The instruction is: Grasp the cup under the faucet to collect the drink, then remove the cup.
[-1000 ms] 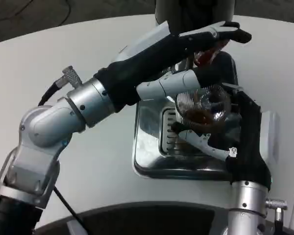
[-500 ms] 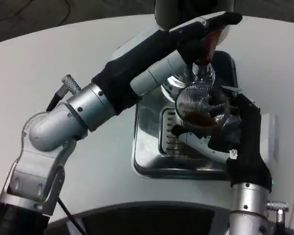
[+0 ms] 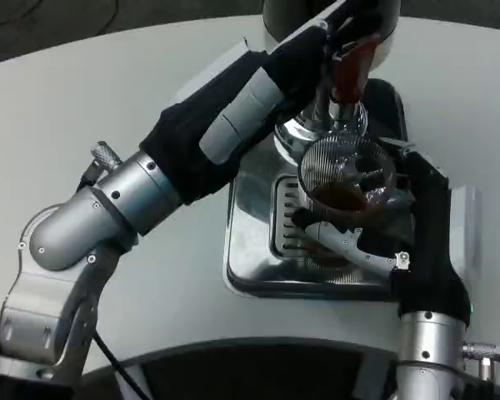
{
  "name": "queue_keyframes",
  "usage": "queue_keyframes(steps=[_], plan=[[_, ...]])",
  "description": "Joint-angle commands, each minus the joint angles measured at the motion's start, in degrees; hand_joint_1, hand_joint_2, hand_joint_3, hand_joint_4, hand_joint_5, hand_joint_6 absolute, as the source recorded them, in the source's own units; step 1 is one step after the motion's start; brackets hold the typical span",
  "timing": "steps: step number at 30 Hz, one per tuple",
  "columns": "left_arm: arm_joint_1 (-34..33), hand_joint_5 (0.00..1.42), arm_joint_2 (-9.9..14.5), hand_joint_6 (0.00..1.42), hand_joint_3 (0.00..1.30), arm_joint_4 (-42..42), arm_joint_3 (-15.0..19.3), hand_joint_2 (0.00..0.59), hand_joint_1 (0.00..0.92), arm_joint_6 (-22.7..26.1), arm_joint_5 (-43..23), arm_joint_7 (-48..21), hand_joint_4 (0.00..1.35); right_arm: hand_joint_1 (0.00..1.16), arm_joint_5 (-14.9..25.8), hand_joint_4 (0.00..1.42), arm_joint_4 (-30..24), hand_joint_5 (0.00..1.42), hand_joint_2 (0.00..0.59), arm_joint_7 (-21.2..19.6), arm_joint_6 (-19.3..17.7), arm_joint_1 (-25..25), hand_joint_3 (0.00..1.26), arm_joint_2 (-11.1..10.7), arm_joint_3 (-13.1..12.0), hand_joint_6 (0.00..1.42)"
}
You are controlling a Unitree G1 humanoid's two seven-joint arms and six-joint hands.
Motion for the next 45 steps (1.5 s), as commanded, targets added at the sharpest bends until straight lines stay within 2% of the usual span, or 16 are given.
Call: queue_keyframes(steps=[1, 12, 22, 33, 41, 45], plan=[[3.61, 0.02, 1.70, 0.00, 0.02, -4.92, 1.22, 0.055, 0.000, -1.07, 2.94, 1.50, 0.00, 0.99, -0.39, 0.82, -3.50, 1.02, 0.111, 0.87, -0.37, 1.99, 0.75, 0.58, 0.99, 0.99], [8.05, 0.01, 3.81, 0.00, 0.03, -15.40, 3.44, 0.058, 0.000, -3.20, 9.07, 5.81, 0.00, 0.99, -0.69, 0.82, -6.64, 1.03, 0.110, 2.23, -0.12, 5.22, 0.76, 0.94, 2.43, 0.99], [14.50, 0.00, 6.62, 0.00, 0.05, -25.58, 7.34, 0.060, 0.000, -1.08, 10.96, 8.42, 0.00, 0.99, -0.66, 0.83, -12.89, 1.03, 0.106, 5.14, 0.72, 9.02, 0.76, 1.06, 3.65, 0.99], [24.80, 0.01, 10.10, 0.00, 0.08, -28.56, 16.39, 0.071, 0.000, -2.33, 8.18, 7.75, 0.00, 0.99, -0.51, 0.83, -19.34, 1.03, 0.106, 8.67, 1.25, 14.35, 0.76, 1.49, 5.84, 0.99], [35.00, 0.03, 13.43, 0.00, 0.12, -27.54, 23.70, 0.081, 0.000, -7.61, 9.50, 6.92, 0.00, 0.99, -0.15, 0.83, -24.15, 1.03, 0.105, 11.94, 1.75, 17.85, 0.76, 1.30, 7.74, 0.99], [43.44, 0.04, 15.16, 0.00, 0.14, -26.01, 29.45, 0.082, 0.000, -12.43, 11.58, 5.92, 0.00, 0.99, 0.09, 0.83, -25.88, 1.03, 0.105, 13.54, 2.29, 18.31, 0.76, 1.97, 9.41, 0.99]])
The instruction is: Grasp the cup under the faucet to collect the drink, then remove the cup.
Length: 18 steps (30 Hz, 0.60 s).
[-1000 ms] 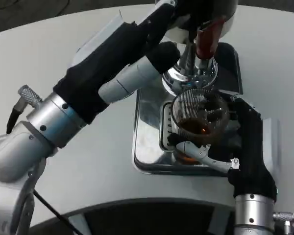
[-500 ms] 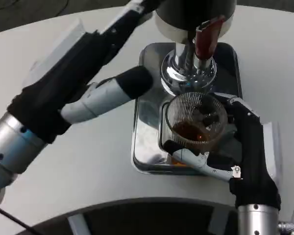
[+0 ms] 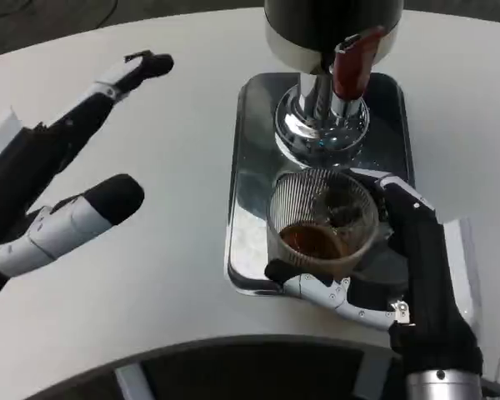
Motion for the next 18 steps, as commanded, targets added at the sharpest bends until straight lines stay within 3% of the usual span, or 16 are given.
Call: queue_keyframes(steps=[1, 4, 8, 18], plan=[[9.22, 0.04, 1.99, 0.00, 0.14, 1.78, 6.08, 0.082, 0.000, -6.22, 3.14, -1.60, 0.00, 0.99, 0.33, 0.83, -3.53, 1.03, 0.105, 1.50, -0.09, 0.99, 0.76, 1.88, 3.10, 0.99], [14.16, 0.04, 2.69, 0.00, 0.16, 2.80, 8.39, 0.083, 0.000, -10.36, 5.93, -1.90, 0.00, 0.99, 0.30, 0.83, -4.49, 1.03, 0.105, 2.45, 0.52, 1.47, 0.76, 2.02, 4.71, 0.99], [17.06, 0.04, 3.32, 0.00, 0.16, 3.87, 9.06, 0.083, 0.000, -13.33, 7.67, -1.85, 0.00, 0.98, 0.46, 0.83, -5.17, 1.03, 0.107, 3.06, 1.07, 2.13, 0.76, 1.73, 5.63, 0.99], [19.08, 0.04, 3.77, 0.00, 0.17, 5.19, 7.72, 0.083, 0.000, -16.30, 8.63, -1.21, 0.00, 0.97, 1.05, 0.83, -9.02, 1.03, 0.112, 5.06, 2.06, 3.81, 0.76, 0.45, 4.18, 0.99]])
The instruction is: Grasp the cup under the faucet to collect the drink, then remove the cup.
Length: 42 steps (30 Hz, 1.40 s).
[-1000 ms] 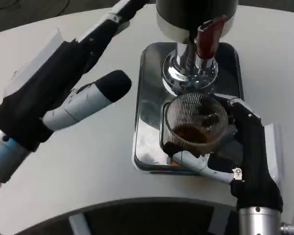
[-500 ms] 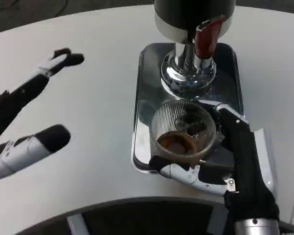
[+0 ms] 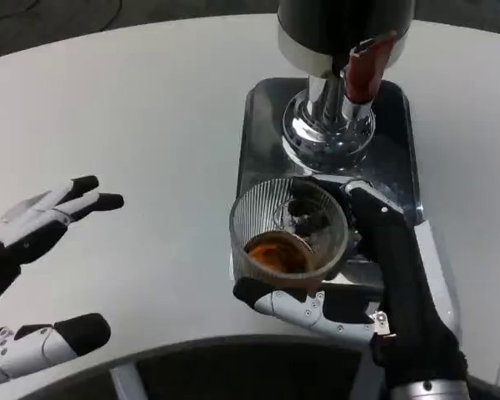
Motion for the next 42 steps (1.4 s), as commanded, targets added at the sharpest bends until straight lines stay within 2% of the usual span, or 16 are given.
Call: queue_keyframes(steps=[1, 16, 25, 33, 42], plan=[[1.05, 0.04, 0.53, 0.00, 0.17, 0.21, -0.47, 0.083, 0.000, -1.36, 0.52, 0.15, 0.00, 0.97, 0.84, 0.83, -3.71, 1.03, 0.112, 0.76, -0.15, 1.27, 0.76, 0.87, -0.20, 0.99], [2.10, 0.03, 1.98, 0.00, 0.17, 1.12, 0.07, 0.083, 0.000, -6.42, 1.27, 0.01, 0.00, 0.98, 1.21, 0.83, -8.72, 1.03, 0.114, 4.44, 1.80, 3.04, 0.76, 0.39, -2.32, 0.99], [2.52, 0.03, 2.46, 0.00, 0.16, 1.31, 0.15, 0.084, 0.000, -8.44, 0.92, -0.05, 0.00, 0.98, 1.08, 0.83, -9.92, 1.03, 0.113, 5.55, 2.41, 3.36, 0.76, 0.58, -2.46, 0.99], [7.01, 0.02, 4.03, 0.00, 0.16, 1.67, 3.07, 0.084, 0.000, -16.53, -0.35, -1.45, 0.00, 0.97, 1.15, 0.83, -10.40, 1.03, 0.112, 7.29, 3.38, 2.47, 0.76, 0.95, -0.81, 0.99], [12.29, 0.00, 6.85, 0.00, 0.09, 4.69, 7.76, 0.085, 0.000, -25.27, -1.90, -3.35, 0.00, 0.97, 1.08, 0.83, -9.10, 1.04, 0.112, 8.21, 4.16, 1.13, 0.76, 1.18, 1.59, 0.99]])
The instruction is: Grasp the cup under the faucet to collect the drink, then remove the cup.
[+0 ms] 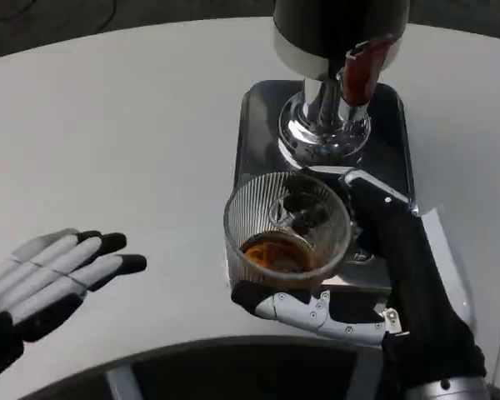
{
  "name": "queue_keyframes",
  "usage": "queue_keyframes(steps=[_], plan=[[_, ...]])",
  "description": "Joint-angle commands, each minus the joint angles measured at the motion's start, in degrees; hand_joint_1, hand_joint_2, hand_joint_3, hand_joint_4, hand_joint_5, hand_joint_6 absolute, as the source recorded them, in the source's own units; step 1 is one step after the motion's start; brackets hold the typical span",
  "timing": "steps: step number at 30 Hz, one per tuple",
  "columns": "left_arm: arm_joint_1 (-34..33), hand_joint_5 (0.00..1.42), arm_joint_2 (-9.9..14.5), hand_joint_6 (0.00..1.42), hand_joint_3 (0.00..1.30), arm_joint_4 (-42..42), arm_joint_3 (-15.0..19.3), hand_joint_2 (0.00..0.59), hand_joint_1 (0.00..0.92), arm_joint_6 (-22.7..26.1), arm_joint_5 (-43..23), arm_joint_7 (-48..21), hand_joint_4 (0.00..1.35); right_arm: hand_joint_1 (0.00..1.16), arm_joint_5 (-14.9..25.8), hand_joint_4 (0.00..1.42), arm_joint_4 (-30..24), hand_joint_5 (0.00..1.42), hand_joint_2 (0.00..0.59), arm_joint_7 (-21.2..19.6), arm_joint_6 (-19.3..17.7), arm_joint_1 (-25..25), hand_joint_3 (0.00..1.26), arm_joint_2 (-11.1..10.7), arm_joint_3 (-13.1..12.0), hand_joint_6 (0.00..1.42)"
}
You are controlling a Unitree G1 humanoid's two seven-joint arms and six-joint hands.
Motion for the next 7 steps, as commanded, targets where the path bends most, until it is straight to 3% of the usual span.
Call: queue_keyframes(steps=[1, 7], plan=[[2.76, 0.00, 1.92, 0.00, 0.09, 1.53, 1.95, 0.085, 0.000, -4.13, -1.72, -1.42, 0.00, 0.97, 0.50, 0.83, -0.30, 1.03, 0.112, 0.33, 0.05, -1.07, 0.76, 1.49, 1.92, 0.99], [4.99, 0.00, 2.85, 0.00, 0.09, 2.81, 3.55, 0.086, 0.000, -7.33, -2.88, -1.75, 0.00, 0.97, 0.33, 0.83, -0.69, 1.04, 0.112, 0.51, 0.73, -1.09, 0.76, 1.52, 3.26, 0.99]])
